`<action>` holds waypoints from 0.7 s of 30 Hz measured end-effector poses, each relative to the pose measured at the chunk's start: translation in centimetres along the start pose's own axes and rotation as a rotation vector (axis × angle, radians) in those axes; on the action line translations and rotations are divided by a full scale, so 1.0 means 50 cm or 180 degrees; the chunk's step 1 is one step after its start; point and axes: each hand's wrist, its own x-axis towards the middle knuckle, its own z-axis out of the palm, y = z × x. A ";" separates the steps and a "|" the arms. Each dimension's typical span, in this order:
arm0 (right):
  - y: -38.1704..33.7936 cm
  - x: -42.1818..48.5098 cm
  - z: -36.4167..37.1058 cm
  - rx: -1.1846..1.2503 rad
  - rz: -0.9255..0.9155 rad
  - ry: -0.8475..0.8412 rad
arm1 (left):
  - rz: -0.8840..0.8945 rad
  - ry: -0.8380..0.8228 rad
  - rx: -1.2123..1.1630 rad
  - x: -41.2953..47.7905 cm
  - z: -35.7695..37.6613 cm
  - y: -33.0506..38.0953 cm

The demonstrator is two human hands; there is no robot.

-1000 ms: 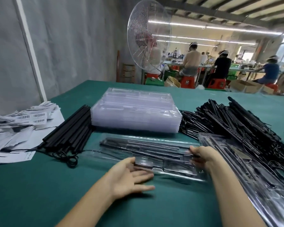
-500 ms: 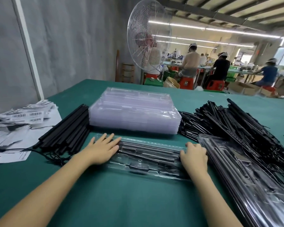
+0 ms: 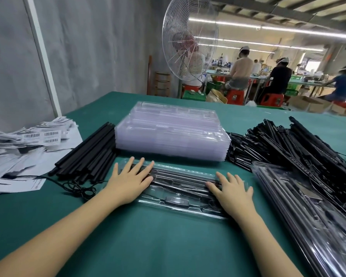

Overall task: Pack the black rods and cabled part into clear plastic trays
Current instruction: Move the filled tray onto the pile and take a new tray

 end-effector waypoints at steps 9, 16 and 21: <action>0.013 0.004 -0.009 0.0036 -0.0197 -0.0033 | 0.0075 0.0271 -0.1170 0.026 -0.087 -0.066; 0.004 -0.011 -0.024 0.0239 -0.0610 0.0095 | 0.0382 -0.0350 -0.0656 0.055 -0.095 -0.024; -0.001 -0.030 -0.058 -0.0033 0.0091 0.1135 | 0.0457 -0.0377 -0.0603 0.073 -0.083 0.000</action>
